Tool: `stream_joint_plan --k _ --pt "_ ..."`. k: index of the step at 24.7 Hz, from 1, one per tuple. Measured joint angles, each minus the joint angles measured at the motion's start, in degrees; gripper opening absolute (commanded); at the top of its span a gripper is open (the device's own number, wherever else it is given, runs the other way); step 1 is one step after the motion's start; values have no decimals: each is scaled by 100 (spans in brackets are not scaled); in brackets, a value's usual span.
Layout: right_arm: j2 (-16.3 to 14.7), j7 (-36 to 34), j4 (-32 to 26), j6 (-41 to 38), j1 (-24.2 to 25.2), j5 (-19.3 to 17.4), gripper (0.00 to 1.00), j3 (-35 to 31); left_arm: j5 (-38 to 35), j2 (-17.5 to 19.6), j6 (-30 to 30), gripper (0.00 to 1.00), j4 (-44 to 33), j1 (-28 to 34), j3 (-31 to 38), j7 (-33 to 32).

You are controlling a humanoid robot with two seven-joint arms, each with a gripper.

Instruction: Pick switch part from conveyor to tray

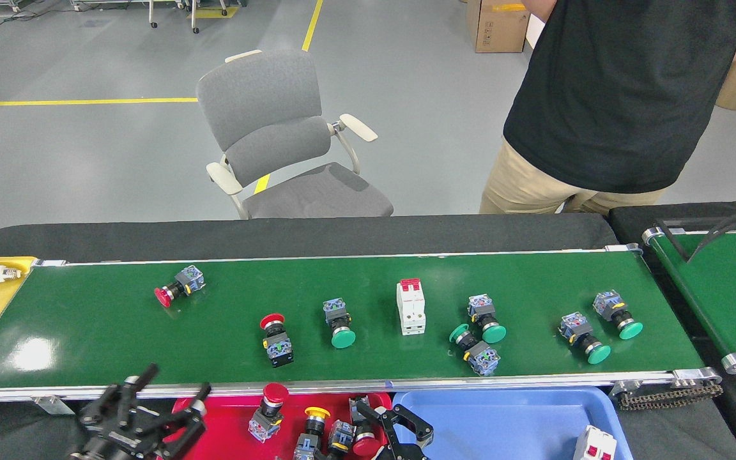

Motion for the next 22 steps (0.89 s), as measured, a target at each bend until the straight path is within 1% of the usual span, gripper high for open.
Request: stream_joint_plan --k 3,5,7,9,11,14,16,19,22 --pt "9 -11 -41 772 126 -4 100 -770 0 6 116 100 -27 62 -32 3" --pt "9 -283 -116 1567 468 -8 100 -1324 -2 4 135 100 -81 166 -275 5" --pt "9 -586 -193 2142 822 -16 100 -1814 -6 -23 141 100 -254 198 -621 5" --pt "9 -812 -222 2426 1075 -23 100 -2192 -27 -67 171 100 -394 218 -885 23" --pt "10 -904 -222 2554 1151 -33 100 -2337 -43 -92 240 100 -410 211 -1099 16" --pt "14 -918 -219 2645 1026 -74 100 -2356 -133 -150 410 100 -367 84 -1232 -9" --pt "10 -900 -153 2679 746 -61 100 -2343 -157 -162 509 100 -214 -74 -1235 -14" --pt "8 -547 21 2693 346 -20 100 -2315 -159 -161 641 100 178 -337 -1215 -18" --pt "-9 -348 271 2695 43 0 100 -2239 -158 -151 680 100 508 -592 -1212 -20"
